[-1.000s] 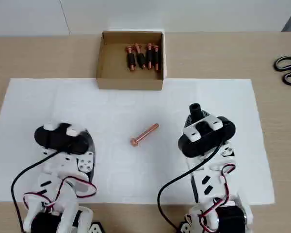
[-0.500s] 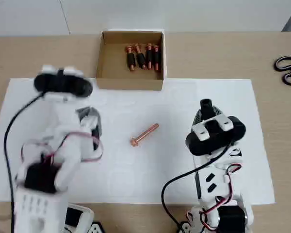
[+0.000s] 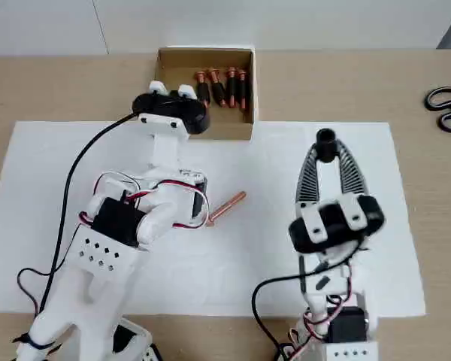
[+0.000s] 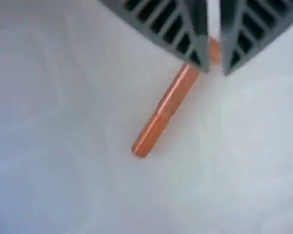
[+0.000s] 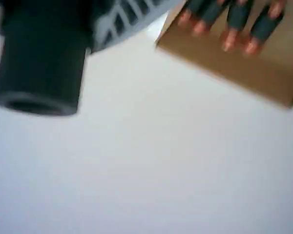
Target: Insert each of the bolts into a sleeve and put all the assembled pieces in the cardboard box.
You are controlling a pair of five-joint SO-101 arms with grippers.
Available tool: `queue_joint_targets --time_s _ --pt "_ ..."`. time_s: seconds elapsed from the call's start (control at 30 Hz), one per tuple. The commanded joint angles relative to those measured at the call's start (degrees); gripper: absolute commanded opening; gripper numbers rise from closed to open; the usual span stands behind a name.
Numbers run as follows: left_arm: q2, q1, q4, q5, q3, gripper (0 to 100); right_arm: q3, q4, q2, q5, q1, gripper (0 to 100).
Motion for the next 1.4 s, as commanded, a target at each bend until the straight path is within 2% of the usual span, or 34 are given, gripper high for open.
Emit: queue_joint_targets --time_s 0.0,0.1,0.23,0.37,0.43,0.57,0.73,0.9,1.1,1.37 --pt "0.09 -3.60 -5.71 0.44 -2.59 1 4.75 -0.40 -0.57 0.18 -2.33 2.3" --pt "0.09 -8.70 -9.23 0.44 -2.51 1 4.75 11.74 -0.31 0.00 -4.62 0.4" --pt "0.09 -13.54 -9.76 0.44 -2.51 1 -0.44 29.32 -0.57 -5.89 -4.79 0.3" --pt "0.00 -16.88 -9.85 0.44 -2.68 1 -5.10 33.80 -0.22 -14.15 -4.79 0.3" --pt "0.00 -18.55 -10.02 0.35 -2.77 1 -7.21 35.74 -0.22 -15.91 -4.88 0.2" --pt "-0.09 -23.21 -10.20 0.26 -3.12 1 -11.43 43.65 -0.13 -16.18 -4.88 0.2" --pt "-5.27 -29.63 -14.77 0.09 -4.97 1 -21.63 52.70 2.07 -16.09 -4.88 0.2" --pt "-13.71 -29.89 -17.93 0.09 -1.63 1 -33.58 60.88 17.27 -16.09 -4.88 0.2" --pt "-22.59 -30.15 -22.33 -0.18 7.87 1 -44.40 62.11 44.44 -16.53 -5.14 0.2" --pt "-37.10 -30.24 -26.99 -13.10 21.14 1 -57.93 48.22 77.05 -16.53 -4.53 0.3"
